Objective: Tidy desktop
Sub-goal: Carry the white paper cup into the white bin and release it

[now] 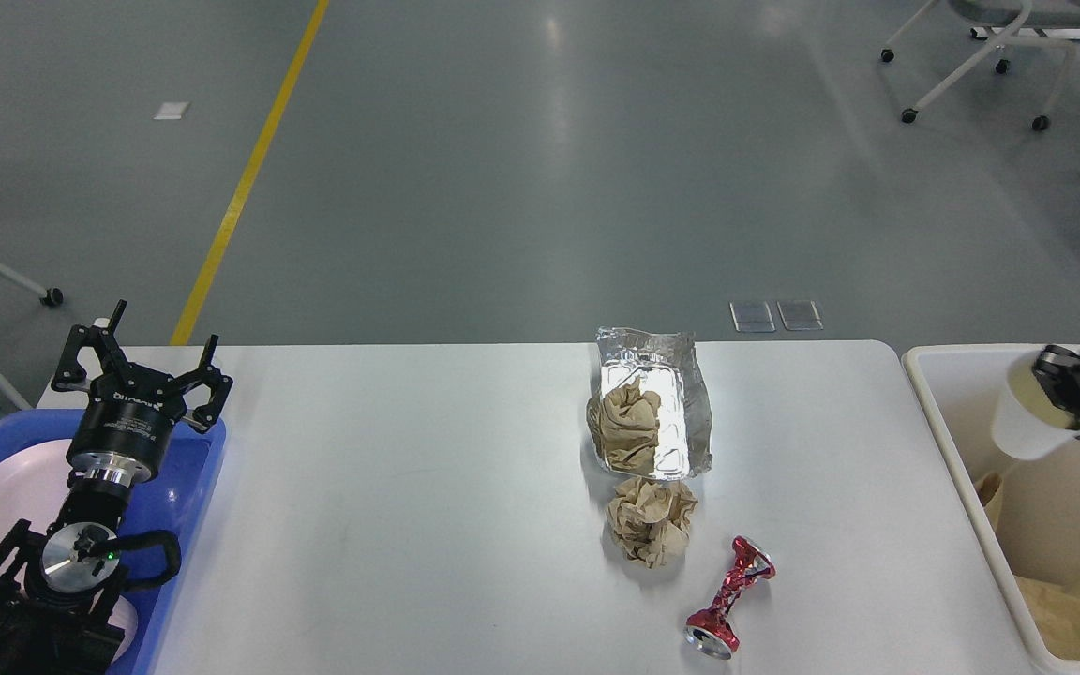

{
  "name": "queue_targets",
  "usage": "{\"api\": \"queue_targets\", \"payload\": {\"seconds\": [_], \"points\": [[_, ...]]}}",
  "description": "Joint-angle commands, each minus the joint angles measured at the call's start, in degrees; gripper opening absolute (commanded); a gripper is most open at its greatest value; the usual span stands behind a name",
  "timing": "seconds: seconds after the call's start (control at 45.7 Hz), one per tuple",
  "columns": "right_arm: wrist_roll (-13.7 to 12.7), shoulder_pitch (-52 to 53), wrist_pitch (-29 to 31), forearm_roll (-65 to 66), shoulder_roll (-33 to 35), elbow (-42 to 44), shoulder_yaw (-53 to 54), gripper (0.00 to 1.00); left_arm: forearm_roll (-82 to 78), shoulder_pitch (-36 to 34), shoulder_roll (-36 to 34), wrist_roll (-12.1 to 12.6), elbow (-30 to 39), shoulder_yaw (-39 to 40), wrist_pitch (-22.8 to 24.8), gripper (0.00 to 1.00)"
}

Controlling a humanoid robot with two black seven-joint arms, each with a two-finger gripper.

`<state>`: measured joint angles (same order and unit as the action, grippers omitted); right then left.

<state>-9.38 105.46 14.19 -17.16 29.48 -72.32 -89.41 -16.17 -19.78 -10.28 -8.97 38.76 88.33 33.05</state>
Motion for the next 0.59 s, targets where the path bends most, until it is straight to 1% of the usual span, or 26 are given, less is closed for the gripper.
{"api": "queue_targets", "payload": {"seconds": [0.0, 0.109, 0.219, 0.307, 0.394, 0.46, 0.569], "points": [[0.06, -15.61, -0.04, 1.17, 2.25, 14.11, 5.38, 0.0, 0.0, 0.0, 0.0, 0.01, 0.0, 0.0, 0.0, 0.96], [-0.02, -27.31, -0.04, 1.25, 3.57, 25.89, 12.85, 0.0, 0.0, 0.0, 0.0, 0.01, 0.0, 0.0, 0.0, 0.96], [-0.2, -38.03, -0.13, 1.17, 3.75, 37.31, 17.78, 0.0, 0.0, 0.0, 0.0, 0.01, 0.0, 0.0, 0.0, 0.96], [-0.29, -46.47, -0.57, 1.17, 2.78, 45.14, 20.42, 0.0, 0.0, 0.0, 0.0, 0.01, 0.0, 0.0, 0.0, 0.96], [-0.29, -53.68, -1.0, 1.17, -0.2, 52.09, 22.7, 0.0, 0.0, 0.0, 0.0, 0.01, -0.08, 0.0, 0.0, 0.96], [-0.37, -58.6, -2.84, 1.08, -2.75, 56.05, 24.28, 0.0, 0.0, 0.0, 0.0, 0.01, 0.0, 0.0, 0.0, 0.96], [-0.29, -65.73, -8.03, 1.17, -6.0, 60.1, 25.52, 0.0, 0.0, 0.0, 0.0, 0.01, 0.0, 0.0, 0.0, 0.96]]}}
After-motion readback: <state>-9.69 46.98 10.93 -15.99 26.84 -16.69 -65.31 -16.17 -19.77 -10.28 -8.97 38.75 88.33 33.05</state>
